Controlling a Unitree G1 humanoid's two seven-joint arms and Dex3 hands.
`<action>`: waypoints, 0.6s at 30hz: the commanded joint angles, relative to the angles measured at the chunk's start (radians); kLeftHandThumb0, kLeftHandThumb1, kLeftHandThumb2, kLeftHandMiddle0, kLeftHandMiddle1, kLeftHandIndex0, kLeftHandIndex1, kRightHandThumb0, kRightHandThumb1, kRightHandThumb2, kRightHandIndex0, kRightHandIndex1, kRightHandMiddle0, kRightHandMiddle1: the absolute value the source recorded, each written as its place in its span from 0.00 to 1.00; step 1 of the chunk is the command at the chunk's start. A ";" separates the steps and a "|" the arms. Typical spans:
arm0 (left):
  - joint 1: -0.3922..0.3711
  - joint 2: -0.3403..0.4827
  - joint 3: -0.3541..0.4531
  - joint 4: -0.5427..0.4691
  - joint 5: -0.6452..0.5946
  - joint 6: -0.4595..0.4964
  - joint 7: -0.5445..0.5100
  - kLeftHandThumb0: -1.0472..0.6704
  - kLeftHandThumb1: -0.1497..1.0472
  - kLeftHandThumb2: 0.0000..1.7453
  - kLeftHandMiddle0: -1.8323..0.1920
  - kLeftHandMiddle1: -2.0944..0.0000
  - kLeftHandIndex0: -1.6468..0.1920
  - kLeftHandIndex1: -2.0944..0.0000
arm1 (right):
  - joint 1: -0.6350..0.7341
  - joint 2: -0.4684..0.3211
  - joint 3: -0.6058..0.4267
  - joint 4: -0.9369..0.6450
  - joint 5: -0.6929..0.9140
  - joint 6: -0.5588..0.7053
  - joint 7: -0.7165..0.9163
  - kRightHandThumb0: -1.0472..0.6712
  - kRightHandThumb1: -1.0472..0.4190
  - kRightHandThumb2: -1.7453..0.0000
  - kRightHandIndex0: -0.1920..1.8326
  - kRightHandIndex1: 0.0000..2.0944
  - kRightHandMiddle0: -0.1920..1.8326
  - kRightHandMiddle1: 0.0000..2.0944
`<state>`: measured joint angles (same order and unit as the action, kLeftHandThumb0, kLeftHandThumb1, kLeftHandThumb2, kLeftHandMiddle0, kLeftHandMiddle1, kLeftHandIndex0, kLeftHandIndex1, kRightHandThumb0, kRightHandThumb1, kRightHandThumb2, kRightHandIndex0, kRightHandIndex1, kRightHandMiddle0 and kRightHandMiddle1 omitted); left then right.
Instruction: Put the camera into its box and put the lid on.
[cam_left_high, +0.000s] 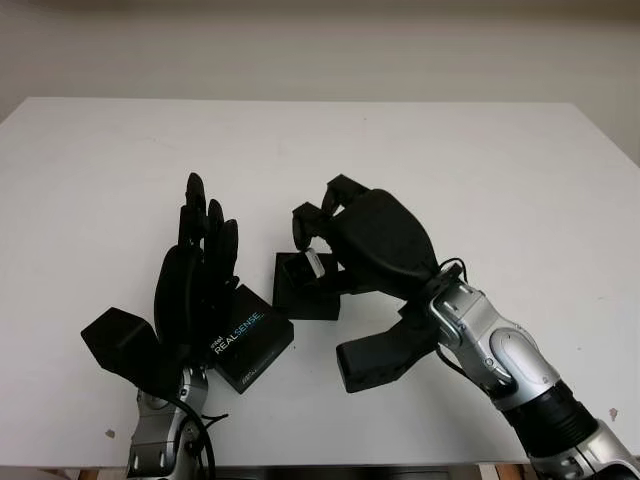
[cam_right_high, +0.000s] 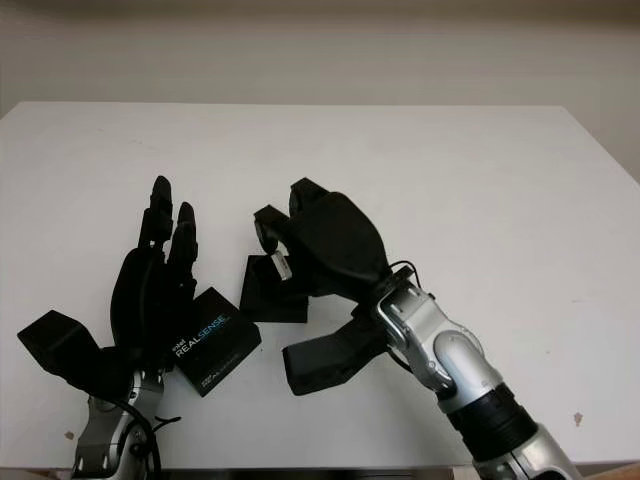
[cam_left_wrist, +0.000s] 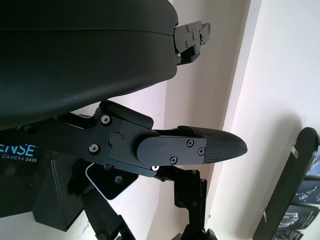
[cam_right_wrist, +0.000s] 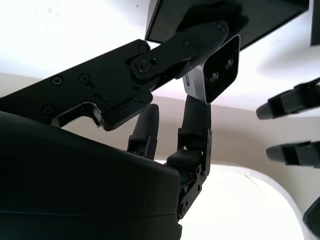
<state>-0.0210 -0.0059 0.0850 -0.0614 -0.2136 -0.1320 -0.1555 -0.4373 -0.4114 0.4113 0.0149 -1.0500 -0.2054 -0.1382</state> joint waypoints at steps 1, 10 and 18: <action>0.021 0.003 -0.008 -0.007 0.007 0.007 0.002 0.18 1.00 0.22 1.00 1.00 1.00 1.00 | -0.016 -0.006 -0.014 0.016 0.015 -0.009 -0.021 0.34 0.11 0.97 0.24 0.58 0.40 0.62; 0.027 0.002 -0.008 -0.021 0.006 0.027 0.005 0.17 1.00 0.22 1.00 1.00 1.00 1.00 | -0.026 0.059 -0.105 0.148 0.270 -0.018 -0.035 0.38 0.06 0.97 0.21 0.47 0.34 0.68; 0.027 0.007 -0.003 -0.019 0.001 0.029 -0.002 0.17 1.00 0.21 1.00 1.00 1.00 1.00 | 0.005 0.174 -0.241 0.178 0.707 0.101 0.188 0.37 0.03 0.97 0.16 0.41 0.29 0.78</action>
<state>-0.0092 -0.0047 0.0846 -0.0847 -0.2143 -0.1091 -0.1561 -0.4415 -0.2528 0.1943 0.1998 -0.3809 -0.1358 0.0273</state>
